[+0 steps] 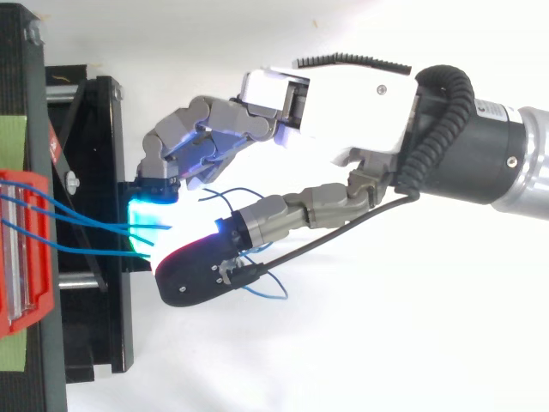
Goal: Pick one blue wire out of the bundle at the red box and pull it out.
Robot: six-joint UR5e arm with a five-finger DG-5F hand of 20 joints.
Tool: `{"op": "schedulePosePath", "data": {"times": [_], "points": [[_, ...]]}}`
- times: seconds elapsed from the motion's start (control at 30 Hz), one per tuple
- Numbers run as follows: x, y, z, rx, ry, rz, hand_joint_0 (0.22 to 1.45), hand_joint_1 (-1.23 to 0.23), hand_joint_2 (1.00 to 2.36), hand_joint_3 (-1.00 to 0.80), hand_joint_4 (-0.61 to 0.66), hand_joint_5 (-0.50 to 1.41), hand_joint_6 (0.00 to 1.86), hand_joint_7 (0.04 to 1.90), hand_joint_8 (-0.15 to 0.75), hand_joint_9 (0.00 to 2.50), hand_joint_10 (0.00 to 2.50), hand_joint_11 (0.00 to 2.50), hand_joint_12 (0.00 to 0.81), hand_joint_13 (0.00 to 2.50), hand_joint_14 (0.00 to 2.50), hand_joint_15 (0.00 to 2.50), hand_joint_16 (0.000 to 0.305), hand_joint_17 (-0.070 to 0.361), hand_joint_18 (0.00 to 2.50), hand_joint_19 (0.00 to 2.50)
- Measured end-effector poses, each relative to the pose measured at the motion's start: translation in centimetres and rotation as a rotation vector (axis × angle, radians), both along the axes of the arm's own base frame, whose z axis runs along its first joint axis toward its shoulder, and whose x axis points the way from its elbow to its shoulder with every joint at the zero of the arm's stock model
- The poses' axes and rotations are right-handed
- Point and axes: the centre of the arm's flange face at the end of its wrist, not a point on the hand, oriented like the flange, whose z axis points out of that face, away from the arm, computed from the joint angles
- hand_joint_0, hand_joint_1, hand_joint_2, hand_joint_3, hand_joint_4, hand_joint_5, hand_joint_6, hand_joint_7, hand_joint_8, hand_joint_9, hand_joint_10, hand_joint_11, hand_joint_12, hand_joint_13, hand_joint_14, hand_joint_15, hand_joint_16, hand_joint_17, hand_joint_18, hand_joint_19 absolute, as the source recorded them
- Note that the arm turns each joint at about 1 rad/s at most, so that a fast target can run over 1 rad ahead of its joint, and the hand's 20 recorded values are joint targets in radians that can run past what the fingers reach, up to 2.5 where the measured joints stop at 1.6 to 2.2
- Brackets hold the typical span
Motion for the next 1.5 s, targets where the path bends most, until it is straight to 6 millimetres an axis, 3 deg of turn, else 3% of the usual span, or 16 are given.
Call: {"op": "schedulePosePath", "data": {"times": [0.33, 0.53, 0.73, 1.23, 1.5], "points": [[0.01, 0.0, 0.0, 0.0, 0.0, 0.0, 0.7, -0.8, 1.01, -0.3, 0.26, -0.22, 0.88, 0.92, 0.371, 0.72, 0.01, 0.52, 0.452, 0.57, 0.01, 0.16, 0.059, 0.133, 0.71, 0.41], [0.01, 0.0, -0.03, 0.0, 0.0, 0.0, 0.76, -0.84, 1.01, -0.41, 0.27, -0.21, 0.86, 0.86, 0.364, 0.74, 0.02, 0.53, 0.447, 0.59, 0.01, 0.16, 0.058, 0.131, 0.72, 0.38], [0.01, 0.0, -0.01, 0.0, 0.0, 0.0, 0.7, -0.85, 1.0, -0.5, 0.3, -0.2, 0.86, 0.88, 0.377, 0.83, 0.01, 0.62, 0.452, 0.63, 0.01, 0.19, 0.057, 0.129, 0.75, 0.41], [0.01, -0.08, -0.05, 0.0, 0.0, -0.001, 0.57, -0.72, 1.0, -0.5, 0.29, -0.15, 0.85, 1.04, 0.402, 0.93, 0.02, 0.63, 0.46, 0.68, 0.01, 0.24, 0.058, 0.131, 0.78, 0.46], [0.0, -0.09, -0.04, 0.0, 0.0, 0.0, 0.4, -0.82, 1.0, -0.5, 0.32, -0.15, 0.85, 1.02, 0.448, 0.92, 0.01, 0.62, 0.526, 0.69, 0.01, 0.25, 0.072, 0.163, 0.84, 0.45]]}}
